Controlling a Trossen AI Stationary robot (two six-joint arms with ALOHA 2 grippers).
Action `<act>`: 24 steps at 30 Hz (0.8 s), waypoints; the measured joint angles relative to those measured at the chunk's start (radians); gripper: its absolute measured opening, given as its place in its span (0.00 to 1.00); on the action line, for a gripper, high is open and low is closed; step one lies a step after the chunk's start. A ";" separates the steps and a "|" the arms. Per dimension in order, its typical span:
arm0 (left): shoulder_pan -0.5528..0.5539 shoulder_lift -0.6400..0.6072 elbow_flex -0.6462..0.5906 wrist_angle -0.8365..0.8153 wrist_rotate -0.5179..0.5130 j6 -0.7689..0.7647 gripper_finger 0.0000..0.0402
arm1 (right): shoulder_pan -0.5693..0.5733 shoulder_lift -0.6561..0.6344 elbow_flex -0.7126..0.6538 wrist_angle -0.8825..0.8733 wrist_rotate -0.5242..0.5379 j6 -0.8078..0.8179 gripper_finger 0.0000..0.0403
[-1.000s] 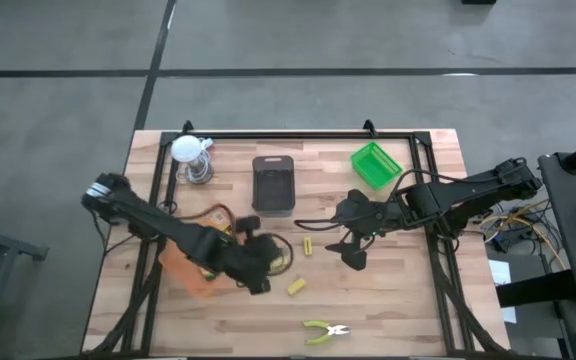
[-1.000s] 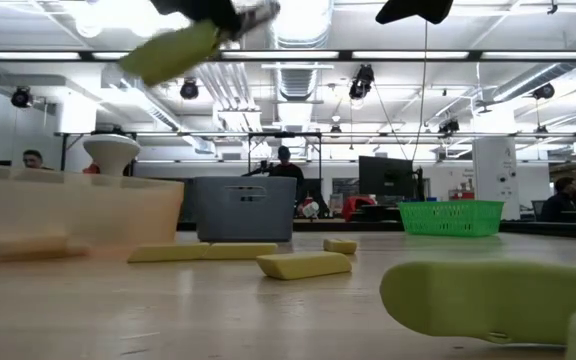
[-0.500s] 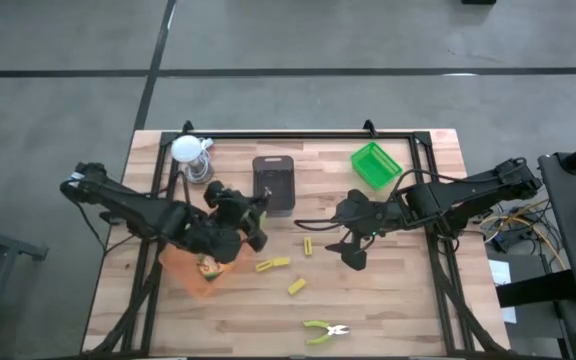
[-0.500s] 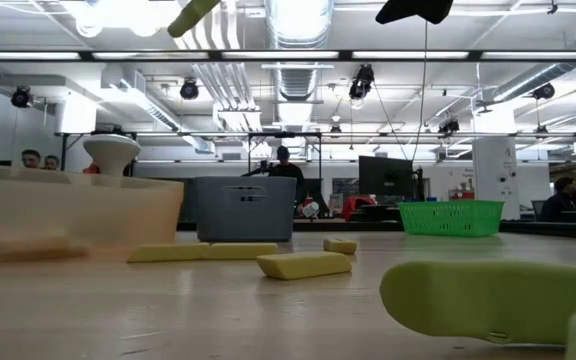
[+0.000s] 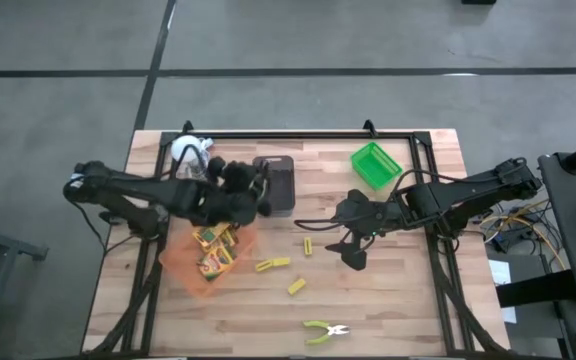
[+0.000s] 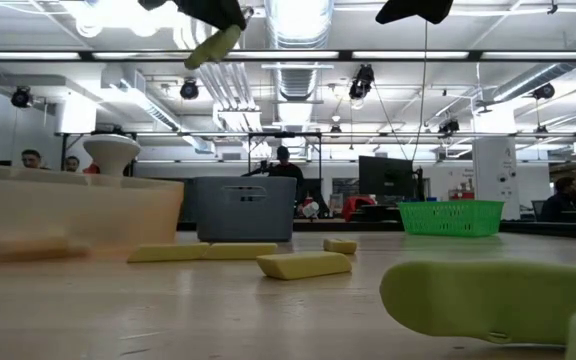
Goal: Pick & Place School Supplies
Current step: Put the green punch plier into the black bin
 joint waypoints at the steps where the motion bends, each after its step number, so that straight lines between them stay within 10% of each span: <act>1: 0.019 0.000 0.000 0.000 0.009 0.010 0.26 | 0.000 0.000 0.000 0.000 0.000 0.000 0.88; 24: 0.402 0.153 -0.001 0.059 0.553 0.108 0.26 | 0.000 0.000 0.000 0.000 0.000 0.000 0.88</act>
